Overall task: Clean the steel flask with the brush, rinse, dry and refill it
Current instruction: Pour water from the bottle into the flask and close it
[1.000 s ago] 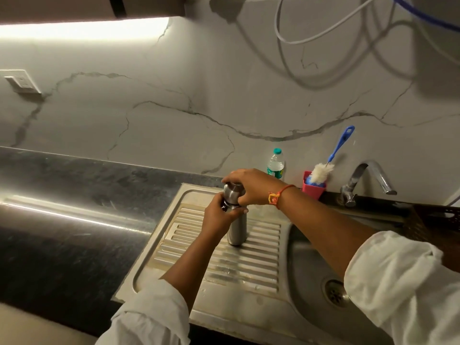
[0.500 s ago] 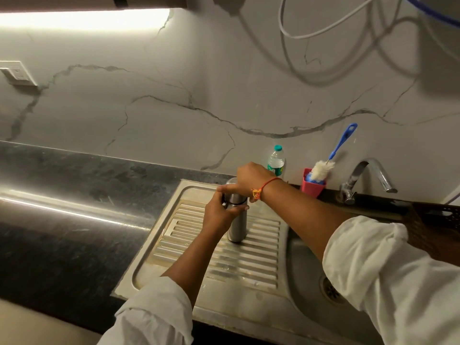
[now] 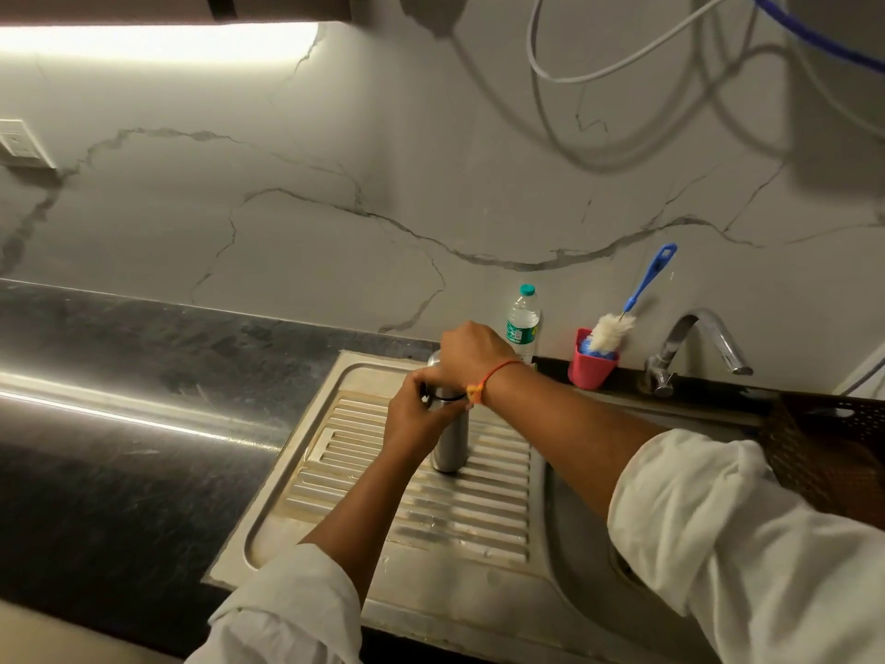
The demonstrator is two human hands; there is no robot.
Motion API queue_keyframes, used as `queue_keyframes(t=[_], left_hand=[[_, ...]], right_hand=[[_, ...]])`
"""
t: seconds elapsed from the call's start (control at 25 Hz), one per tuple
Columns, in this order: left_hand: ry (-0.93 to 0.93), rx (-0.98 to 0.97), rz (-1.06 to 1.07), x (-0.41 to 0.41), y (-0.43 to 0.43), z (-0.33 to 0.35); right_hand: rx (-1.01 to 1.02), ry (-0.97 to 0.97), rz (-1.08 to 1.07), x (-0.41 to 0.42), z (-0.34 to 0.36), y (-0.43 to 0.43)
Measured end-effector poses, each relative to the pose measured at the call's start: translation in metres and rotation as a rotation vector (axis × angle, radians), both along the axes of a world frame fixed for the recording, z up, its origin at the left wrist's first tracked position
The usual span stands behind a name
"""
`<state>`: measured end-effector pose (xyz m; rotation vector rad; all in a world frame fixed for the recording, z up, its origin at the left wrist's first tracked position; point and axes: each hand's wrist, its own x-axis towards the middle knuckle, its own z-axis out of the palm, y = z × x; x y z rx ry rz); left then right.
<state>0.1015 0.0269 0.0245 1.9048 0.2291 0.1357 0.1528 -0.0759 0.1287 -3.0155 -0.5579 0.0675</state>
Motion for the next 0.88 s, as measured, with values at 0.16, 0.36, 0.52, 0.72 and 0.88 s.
queue_keyframes(t=[0.16,0.36,0.52,0.72,0.88], left_hand=[[-0.011,0.039,0.007,0.002,0.002,-0.003],[-0.009,0.043,-0.003,0.003,0.003,-0.003],[-0.023,0.047,0.006,0.001,0.002,-0.003],[-0.025,0.041,0.012,0.0,0.001,-0.004],[-0.028,0.041,0.007,0.0,0.002,-0.005]], right_hand=[[0.002,0.074,-0.133,0.003,0.001,0.004],[-0.057,0.117,0.252,0.01,0.021,-0.023],[-0.044,0.158,0.315,0.011,0.015,-0.026],[0.021,-0.041,0.032,0.0,0.001,-0.01],[-0.084,-0.031,0.09,0.003,0.014,-0.013]])
